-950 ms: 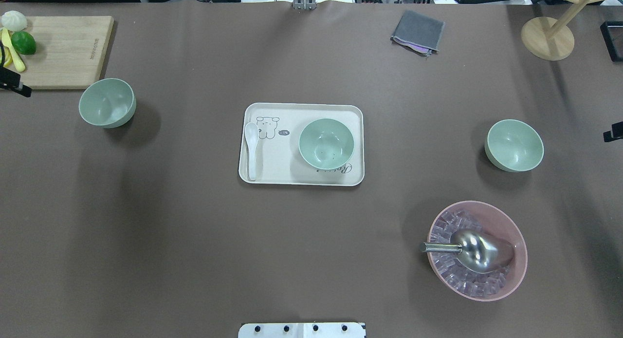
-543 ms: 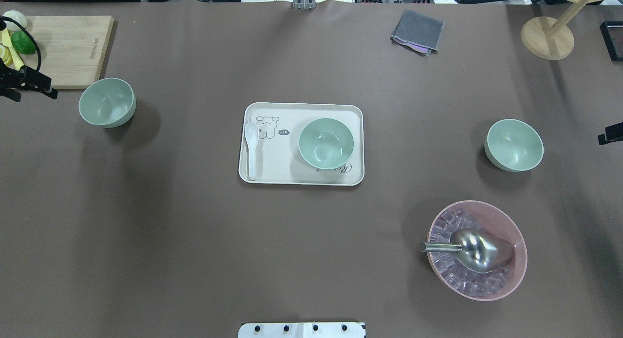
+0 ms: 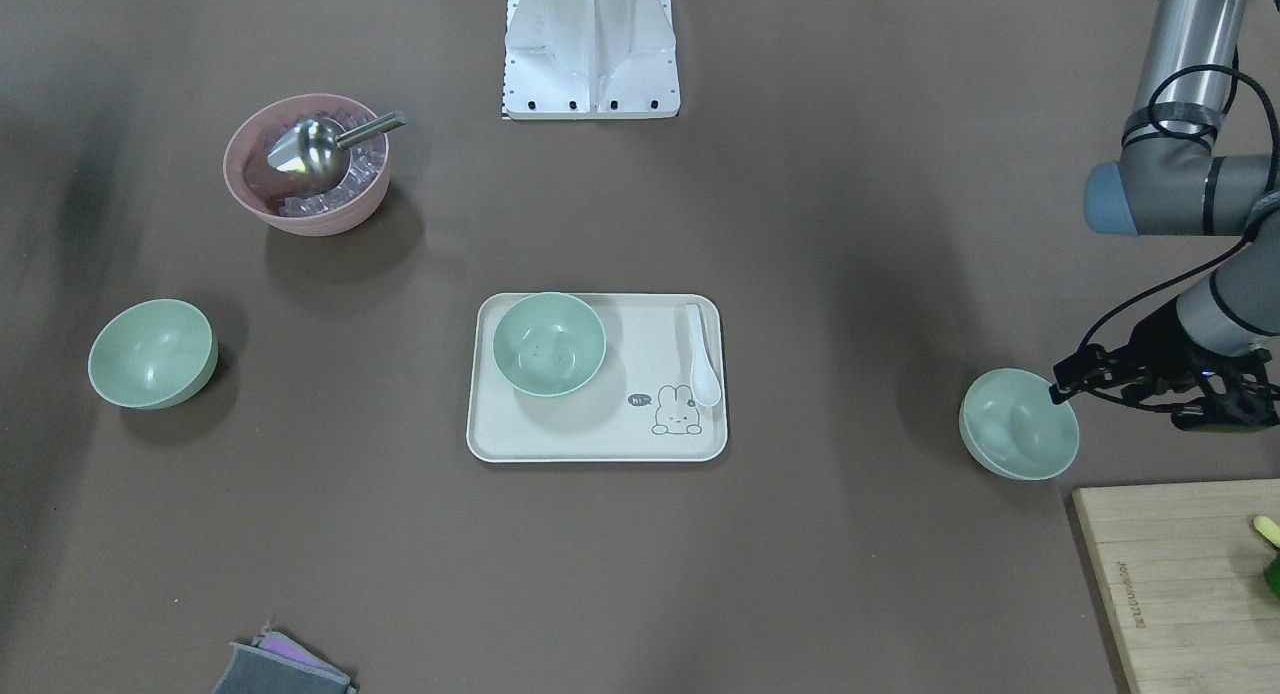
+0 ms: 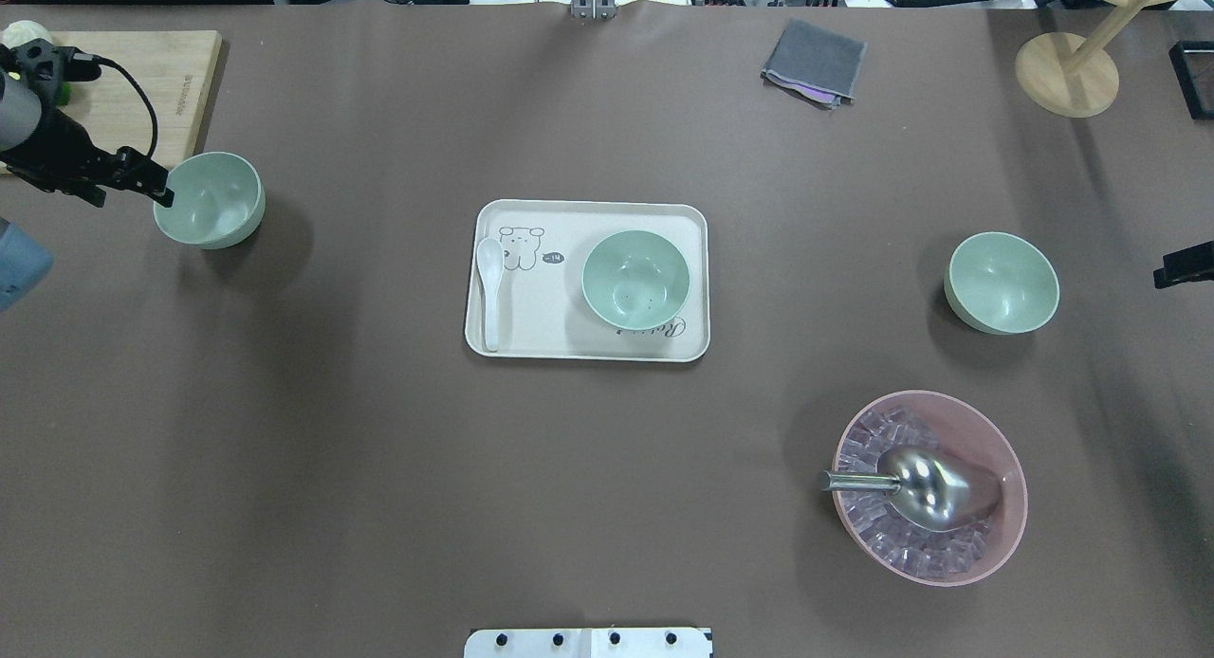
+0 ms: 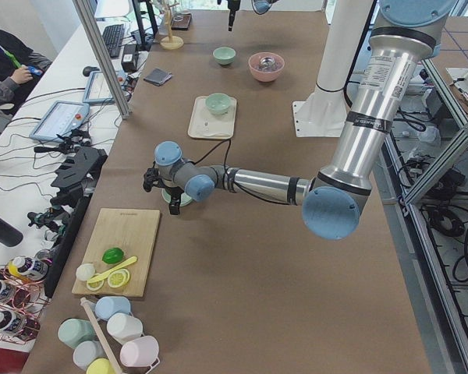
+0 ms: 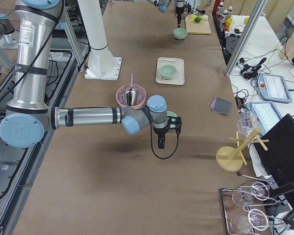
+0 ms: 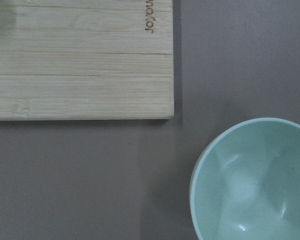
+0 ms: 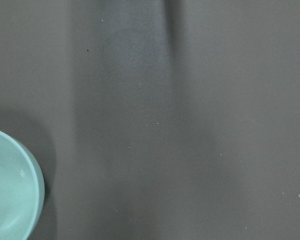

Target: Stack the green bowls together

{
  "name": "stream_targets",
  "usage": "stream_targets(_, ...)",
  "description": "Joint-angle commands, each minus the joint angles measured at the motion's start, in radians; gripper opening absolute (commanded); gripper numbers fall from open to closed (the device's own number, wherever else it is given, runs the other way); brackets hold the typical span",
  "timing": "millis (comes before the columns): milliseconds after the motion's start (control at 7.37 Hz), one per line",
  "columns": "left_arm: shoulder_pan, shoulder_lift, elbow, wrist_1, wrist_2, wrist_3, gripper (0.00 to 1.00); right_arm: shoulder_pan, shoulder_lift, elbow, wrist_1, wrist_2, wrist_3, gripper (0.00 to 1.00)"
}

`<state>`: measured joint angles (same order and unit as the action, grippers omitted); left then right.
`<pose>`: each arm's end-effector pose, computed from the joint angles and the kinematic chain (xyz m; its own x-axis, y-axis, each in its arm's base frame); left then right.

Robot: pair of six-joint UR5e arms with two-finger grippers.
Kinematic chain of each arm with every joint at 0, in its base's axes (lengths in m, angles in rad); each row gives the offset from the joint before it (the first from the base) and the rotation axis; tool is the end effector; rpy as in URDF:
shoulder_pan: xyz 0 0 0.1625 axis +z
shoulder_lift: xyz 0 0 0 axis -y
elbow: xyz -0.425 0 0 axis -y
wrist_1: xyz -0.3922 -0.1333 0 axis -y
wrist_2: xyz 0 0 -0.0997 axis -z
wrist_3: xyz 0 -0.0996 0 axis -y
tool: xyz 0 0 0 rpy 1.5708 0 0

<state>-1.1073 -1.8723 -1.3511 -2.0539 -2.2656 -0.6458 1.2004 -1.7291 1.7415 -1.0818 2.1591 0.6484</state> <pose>0.2249 -0.6056 0.5475 0.6536 0.0644 -0.7541 0.0198 0.9946 0.1021 -0.0910 -0.4500 0.6021 0.7328 0.0555 0.6781 -0.1570 0.9836 0.0892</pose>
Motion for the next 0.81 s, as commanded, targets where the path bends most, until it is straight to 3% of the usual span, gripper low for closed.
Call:
stream_targets(0, 0.033, -0.008, 0.036, -0.041, 0.014, 0.003, 0.97, -0.001, -0.003, 0.001, 0.003, -0.001, 0.0, 1.0)
stream_targets(679, 0.033, -0.024, 0.066, -0.081, 0.02, 0.005, 0.97, -0.001, -0.003, 0.001, 0.003, -0.001, 0.0, 1.0)
